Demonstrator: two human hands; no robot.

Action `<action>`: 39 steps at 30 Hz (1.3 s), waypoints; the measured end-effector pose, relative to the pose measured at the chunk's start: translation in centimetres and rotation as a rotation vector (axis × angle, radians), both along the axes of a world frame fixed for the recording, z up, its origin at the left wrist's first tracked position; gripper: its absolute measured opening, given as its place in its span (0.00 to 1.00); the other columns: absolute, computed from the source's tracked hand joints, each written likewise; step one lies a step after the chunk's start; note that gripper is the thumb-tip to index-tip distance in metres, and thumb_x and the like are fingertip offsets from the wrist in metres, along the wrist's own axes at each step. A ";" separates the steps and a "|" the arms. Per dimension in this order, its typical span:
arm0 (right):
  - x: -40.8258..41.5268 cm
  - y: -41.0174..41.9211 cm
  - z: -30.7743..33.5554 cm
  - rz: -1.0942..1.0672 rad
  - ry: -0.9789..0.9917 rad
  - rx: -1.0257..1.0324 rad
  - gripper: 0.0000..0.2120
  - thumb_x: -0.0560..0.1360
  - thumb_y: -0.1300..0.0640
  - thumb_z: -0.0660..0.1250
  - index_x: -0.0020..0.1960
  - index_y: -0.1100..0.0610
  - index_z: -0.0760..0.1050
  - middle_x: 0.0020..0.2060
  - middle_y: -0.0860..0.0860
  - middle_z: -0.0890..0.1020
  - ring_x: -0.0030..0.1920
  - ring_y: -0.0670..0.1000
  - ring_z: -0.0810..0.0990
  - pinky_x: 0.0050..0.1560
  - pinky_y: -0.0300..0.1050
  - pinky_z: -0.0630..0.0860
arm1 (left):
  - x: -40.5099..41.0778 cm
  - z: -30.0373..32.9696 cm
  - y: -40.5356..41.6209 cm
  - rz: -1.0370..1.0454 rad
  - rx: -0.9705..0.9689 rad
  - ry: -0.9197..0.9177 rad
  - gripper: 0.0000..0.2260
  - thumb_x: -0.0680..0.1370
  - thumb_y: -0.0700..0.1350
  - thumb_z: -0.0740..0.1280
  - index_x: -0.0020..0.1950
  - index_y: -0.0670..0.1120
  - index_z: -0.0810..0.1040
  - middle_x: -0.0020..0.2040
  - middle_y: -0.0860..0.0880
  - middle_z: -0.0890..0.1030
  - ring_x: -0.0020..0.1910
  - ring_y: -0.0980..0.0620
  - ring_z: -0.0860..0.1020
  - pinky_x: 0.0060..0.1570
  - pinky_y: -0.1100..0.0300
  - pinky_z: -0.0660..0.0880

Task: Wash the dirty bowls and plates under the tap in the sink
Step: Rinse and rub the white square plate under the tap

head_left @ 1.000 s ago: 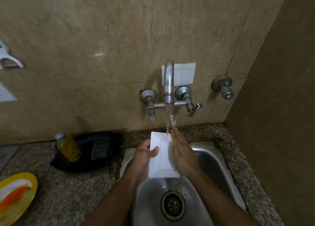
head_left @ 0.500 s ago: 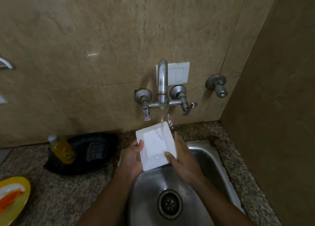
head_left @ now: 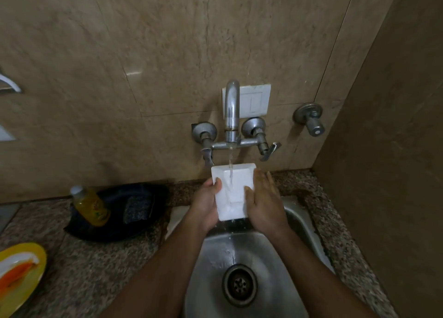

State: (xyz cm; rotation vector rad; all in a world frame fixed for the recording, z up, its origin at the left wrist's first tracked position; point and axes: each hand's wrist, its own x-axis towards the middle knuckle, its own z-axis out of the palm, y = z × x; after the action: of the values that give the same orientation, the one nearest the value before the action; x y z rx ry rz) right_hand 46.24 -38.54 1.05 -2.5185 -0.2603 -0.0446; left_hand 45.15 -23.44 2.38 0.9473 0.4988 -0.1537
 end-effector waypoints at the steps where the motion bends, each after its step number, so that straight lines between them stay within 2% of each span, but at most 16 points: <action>1: 0.2 -0.2 0.1 0.011 -0.019 0.008 0.31 0.82 0.45 0.46 0.80 0.58 0.50 0.79 0.54 0.56 0.79 0.54 0.50 0.77 0.48 0.48 | 0.5 0.2 -0.1 -0.008 0.002 -0.013 0.14 0.83 0.44 0.59 0.66 0.44 0.76 0.61 0.40 0.82 0.60 0.37 0.80 0.60 0.36 0.74; 4: 0.9 -0.8 -0.1 -0.007 -0.037 0.034 0.28 0.83 0.47 0.47 0.80 0.58 0.51 0.79 0.55 0.56 0.79 0.53 0.53 0.77 0.47 0.49 | 1.5 0.6 -0.5 -0.017 0.011 -0.015 0.14 0.84 0.45 0.58 0.66 0.43 0.76 0.61 0.40 0.82 0.60 0.39 0.80 0.62 0.39 0.74; 7: 0.8 -0.5 -0.4 -0.001 -0.098 -0.036 0.29 0.83 0.46 0.46 0.80 0.57 0.48 0.80 0.55 0.54 0.79 0.54 0.51 0.78 0.48 0.48 | 1.4 0.8 -1.6 -0.048 0.025 0.002 0.14 0.84 0.45 0.58 0.64 0.43 0.77 0.59 0.39 0.83 0.58 0.39 0.81 0.62 0.39 0.74; 11: -1.4 0.2 -1.2 0.267 -0.127 -0.101 0.33 0.80 0.40 0.39 0.80 0.54 0.37 0.79 0.49 0.39 0.79 0.46 0.37 0.77 0.43 0.39 | 0.7 0.5 -2.2 -0.016 0.110 0.053 0.13 0.83 0.43 0.59 0.60 0.39 0.80 0.51 0.39 0.85 0.50 0.40 0.84 0.52 0.48 0.81; 13: -1.6 -0.4 -1.7 0.372 -0.130 -0.120 0.33 0.80 0.39 0.39 0.79 0.52 0.35 0.78 0.47 0.37 0.78 0.43 0.36 0.78 0.44 0.41 | 0.1 0.0 -2.1 0.004 0.133 0.069 0.12 0.83 0.41 0.59 0.60 0.39 0.79 0.51 0.38 0.85 0.49 0.40 0.83 0.49 0.49 0.80; 15: -1.8 -0.3 -1.8 0.342 -0.106 -0.101 0.33 0.79 0.37 0.38 0.78 0.50 0.35 0.78 0.45 0.37 0.78 0.43 0.36 0.78 0.45 0.41 | -0.2 -0.2 -1.9 0.026 0.166 0.078 0.12 0.84 0.41 0.58 0.58 0.39 0.79 0.50 0.38 0.85 0.49 0.40 0.83 0.47 0.50 0.79; 17: -3.0 0.2 -1.9 0.363 -0.108 -0.136 0.32 0.80 0.40 0.39 0.79 0.52 0.37 0.78 0.47 0.37 0.78 0.43 0.35 0.78 0.45 0.38 | -0.4 -0.6 -1.5 0.068 0.220 0.102 0.11 0.83 0.42 0.59 0.56 0.40 0.80 0.50 0.39 0.85 0.49 0.41 0.83 0.49 0.48 0.79; 19: -3.6 0.4 -2.4 0.433 -0.127 -0.167 0.32 0.81 0.44 0.43 0.80 0.54 0.38 0.79 0.48 0.38 0.78 0.43 0.35 0.78 0.45 0.40 | -0.8 -0.7 -1.2 0.072 0.265 0.117 0.11 0.83 0.41 0.59 0.56 0.38 0.80 0.52 0.37 0.84 0.53 0.38 0.82 0.57 0.41 0.78; 22: -3.4 1.0 -2.4 0.360 -0.106 -0.136 0.31 0.81 0.44 0.42 0.80 0.52 0.38 0.79 0.47 0.38 0.78 0.43 0.37 0.78 0.45 0.41 | -1.0 -0.5 -0.7 0.077 0.299 0.110 0.11 0.83 0.41 0.60 0.57 0.38 0.79 0.54 0.35 0.83 0.55 0.35 0.81 0.59 0.37 0.76; 24: -4.4 1.5 -2.0 0.391 -0.118 -0.115 0.31 0.81 0.44 0.42 0.80 0.54 0.41 0.78 0.47 0.39 0.78 0.44 0.37 0.77 0.42 0.39 | -1.3 -0.7 -0.3 0.095 0.309 0.131 0.11 0.83 0.42 0.60 0.56 0.38 0.80 0.53 0.36 0.84 0.54 0.36 0.82 0.59 0.38 0.76; 26: -5.0 1.3 -1.8 0.477 -0.096 -0.126 0.30 0.82 0.46 0.44 0.80 0.52 0.40 0.77 0.44 0.38 0.77 0.40 0.35 0.77 0.39 0.37 | -2.1 -0.9 0.0 0.086 0.310 0.148 0.12 0.83 0.43 0.59 0.56 0.39 0.80 0.51 0.37 0.85 0.53 0.37 0.83 0.59 0.40 0.77; 28: -4.2 0.9 -1.9 0.436 -0.066 -0.151 0.29 0.82 0.44 0.43 0.79 0.48 0.37 0.76 0.41 0.36 0.75 0.37 0.34 0.78 0.43 0.40 | -2.7 -1.0 -0.1 0.049 0.278 0.133 0.12 0.83 0.42 0.59 0.57 0.39 0.80 0.51 0.37 0.84 0.51 0.38 0.83 0.57 0.41 0.78; 31: -4.5 1.3 -1.9 0.416 -0.119 -0.184 0.31 0.81 0.43 0.42 0.80 0.52 0.39 0.78 0.46 0.39 0.78 0.44 0.35 0.78 0.46 0.39 | -2.8 -0.8 0.2 0.060 0.270 0.108 0.11 0.83 0.40 0.59 0.53 0.39 0.80 0.50 0.37 0.84 0.48 0.39 0.82 0.57 0.41 0.76; 33: -4.8 1.0 -1.9 0.515 -0.139 -0.207 0.30 0.82 0.46 0.46 0.81 0.53 0.41 0.79 0.47 0.39 0.78 0.43 0.35 0.78 0.44 0.38 | -2.7 -0.8 0.5 0.065 0.291 0.116 0.11 0.83 0.40 0.59 0.55 0.38 0.80 0.50 0.37 0.84 0.50 0.39 0.82 0.59 0.41 0.76; 37: -3.9 1.1 -1.3 0.388 -0.134 -0.211 0.32 0.81 0.42 0.41 0.80 0.53 0.38 0.78 0.47 0.37 0.78 0.44 0.34 0.79 0.48 0.39 | -2.2 -0.1 0.1 0.057 0.301 0.109 0.11 0.83 0.39 0.58 0.57 0.37 0.79 0.54 0.35 0.83 0.55 0.35 0.81 0.60 0.39 0.76; 39: -5.0 1.3 -1.5 0.480 -0.143 -0.217 0.32 0.82 0.44 0.44 0.80 0.54 0.38 0.79 0.48 0.37 0.78 0.45 0.34 0.78 0.47 0.37 | -2.1 -0.2 0.2 0.073 0.310 0.110 0.11 0.83 0.39 0.58 0.58 0.35 0.78 0.55 0.33 0.82 0.55 0.34 0.80 0.60 0.39 0.76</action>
State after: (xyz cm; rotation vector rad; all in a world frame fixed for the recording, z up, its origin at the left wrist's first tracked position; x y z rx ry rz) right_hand 41.22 -37.21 -0.48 -2.5975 -0.9650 -0.0039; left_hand 43.04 -23.23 2.23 1.2262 0.6704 -0.0629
